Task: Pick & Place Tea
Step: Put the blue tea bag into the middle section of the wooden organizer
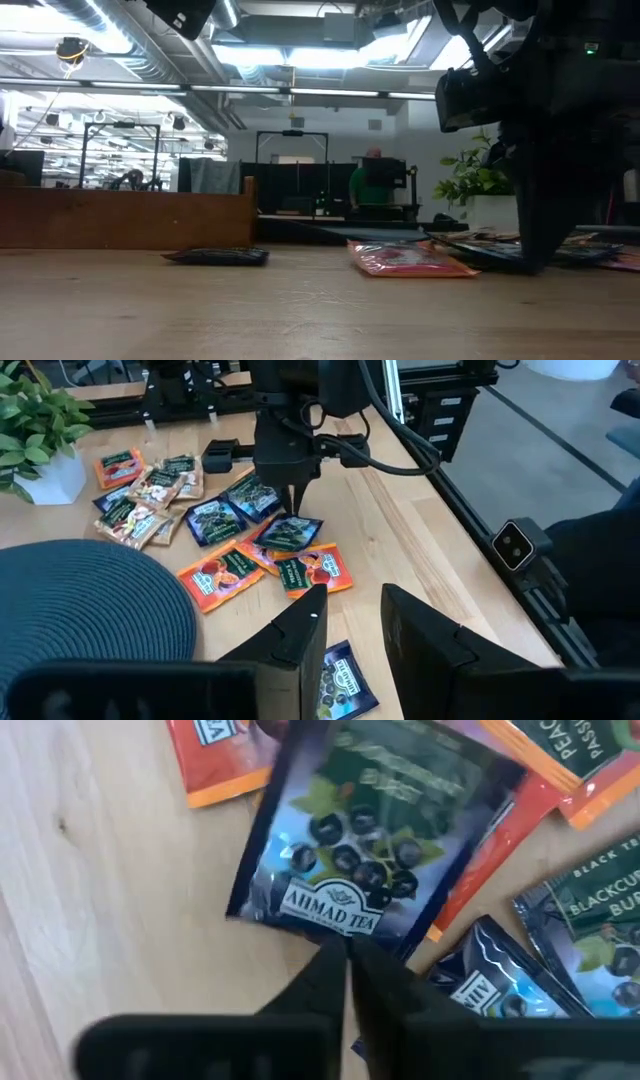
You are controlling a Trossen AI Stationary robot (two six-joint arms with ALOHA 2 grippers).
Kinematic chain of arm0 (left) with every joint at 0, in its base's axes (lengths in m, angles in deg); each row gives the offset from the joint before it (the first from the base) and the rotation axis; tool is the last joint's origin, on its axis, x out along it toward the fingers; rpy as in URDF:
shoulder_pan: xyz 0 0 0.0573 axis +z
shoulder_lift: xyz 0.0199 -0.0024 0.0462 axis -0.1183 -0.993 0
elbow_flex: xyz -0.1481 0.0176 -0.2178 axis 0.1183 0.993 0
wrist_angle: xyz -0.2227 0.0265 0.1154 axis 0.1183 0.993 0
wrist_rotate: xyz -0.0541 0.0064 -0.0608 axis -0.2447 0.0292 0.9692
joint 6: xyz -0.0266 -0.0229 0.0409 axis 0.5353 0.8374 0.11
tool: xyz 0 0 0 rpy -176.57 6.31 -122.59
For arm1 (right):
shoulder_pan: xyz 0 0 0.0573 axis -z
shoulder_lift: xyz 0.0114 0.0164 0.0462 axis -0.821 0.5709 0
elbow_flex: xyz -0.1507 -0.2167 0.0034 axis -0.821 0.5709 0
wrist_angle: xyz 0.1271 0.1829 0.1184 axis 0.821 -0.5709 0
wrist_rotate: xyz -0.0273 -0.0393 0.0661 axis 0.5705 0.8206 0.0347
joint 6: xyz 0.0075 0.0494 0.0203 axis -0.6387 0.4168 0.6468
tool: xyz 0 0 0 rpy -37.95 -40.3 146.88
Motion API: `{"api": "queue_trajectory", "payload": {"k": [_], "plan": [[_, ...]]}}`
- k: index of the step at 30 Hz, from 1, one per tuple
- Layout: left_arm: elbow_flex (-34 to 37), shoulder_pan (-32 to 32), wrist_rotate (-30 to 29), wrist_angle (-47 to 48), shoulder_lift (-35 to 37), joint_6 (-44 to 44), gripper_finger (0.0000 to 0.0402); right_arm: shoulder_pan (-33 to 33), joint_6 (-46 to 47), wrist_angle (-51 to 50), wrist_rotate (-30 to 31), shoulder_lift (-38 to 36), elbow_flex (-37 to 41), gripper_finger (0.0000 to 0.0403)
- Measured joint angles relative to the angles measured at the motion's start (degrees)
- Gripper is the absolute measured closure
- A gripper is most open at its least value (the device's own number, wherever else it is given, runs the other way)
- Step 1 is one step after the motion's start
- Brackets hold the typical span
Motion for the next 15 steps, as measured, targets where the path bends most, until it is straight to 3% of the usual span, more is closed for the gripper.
{"api": "queue_trajectory", "payload": {"k": [10,15], "plan": [[0.0,0.0,0.0,0.0,0.0,0.0,0.0311,0.0,-0.2,0.0,0.0,0.0,0.0,0.0398],[0.0,0.0,0.0,0.0,0.0,0.0,0.0308,0.0,-0.3,0.1,0.0,0.1,0.1,0.0365]]}}
